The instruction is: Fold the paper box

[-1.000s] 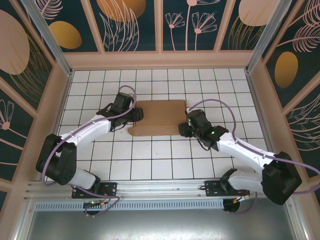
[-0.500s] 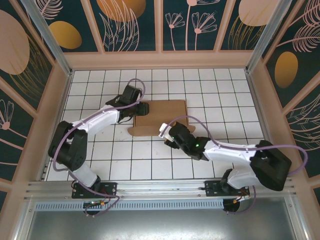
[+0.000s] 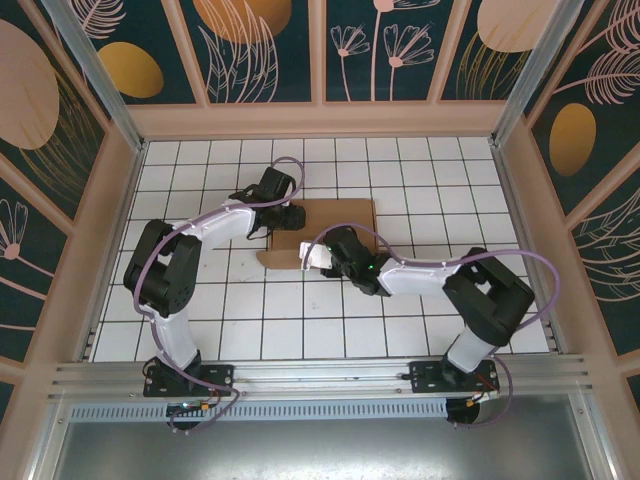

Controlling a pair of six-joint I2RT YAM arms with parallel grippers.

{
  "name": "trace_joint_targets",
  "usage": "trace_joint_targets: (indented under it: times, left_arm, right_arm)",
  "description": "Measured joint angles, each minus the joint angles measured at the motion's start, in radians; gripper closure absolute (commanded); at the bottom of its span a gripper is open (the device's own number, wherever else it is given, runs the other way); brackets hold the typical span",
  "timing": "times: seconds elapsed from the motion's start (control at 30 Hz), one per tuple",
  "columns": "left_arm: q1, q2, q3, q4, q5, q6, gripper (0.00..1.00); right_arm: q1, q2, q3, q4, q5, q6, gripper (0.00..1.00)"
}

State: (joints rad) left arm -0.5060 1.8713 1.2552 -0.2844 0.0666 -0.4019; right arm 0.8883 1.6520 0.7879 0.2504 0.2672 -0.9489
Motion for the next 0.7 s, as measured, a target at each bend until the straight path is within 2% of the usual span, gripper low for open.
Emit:
trace_joint_targets:
  times: [0.13, 0.2, 0.27, 0.3, 0.33, 0.4, 0.5, 0.7]
  left_arm:
    - [0.002, 0.004, -0.001, 0.023, 0.0, 0.014, 0.58]
    - [0.005, 0.005, -0.007, 0.043, -0.001, 0.018, 0.59]
    - [0.008, 0.005, -0.011, 0.056, -0.001, 0.024, 0.6]
    - [0.01, 0.005, -0.012, 0.059, 0.0, 0.024, 0.6]
    - [0.011, 0.005, -0.012, 0.061, 0.0, 0.024, 0.58]
    - [0.01, 0.003, -0.012, 0.061, 0.001, 0.026, 0.53]
    - [0.007, -0.014, -0.012, 0.049, 0.009, 0.024, 0.45]
    - [0.001, -0.186, -0.046, 0.047, -0.008, -0.003, 0.33]
  right_arm:
    - [-0.006, 0.045, 0.008, 0.043, 0.023, -0.021, 0.52]
    - [-0.006, 0.071, 0.008, 0.071, 0.043, -0.027, 0.66]
    - [-0.006, 0.09, 0.003, 0.097, 0.061, -0.039, 0.75]
    - [-0.006, 0.096, -0.003, 0.119, 0.072, -0.039, 0.75]
    - [-0.006, 0.097, -0.009, 0.135, 0.078, -0.04, 0.73]
    - [-0.006, 0.095, -0.023, 0.163, 0.08, -0.03, 0.59]
    - [-0.006, 0.041, -0.057, 0.161, 0.036, 0.029, 0.5]
    - [-0.055, -0.319, -0.126, 0.142, -0.105, 0.306, 0.42]
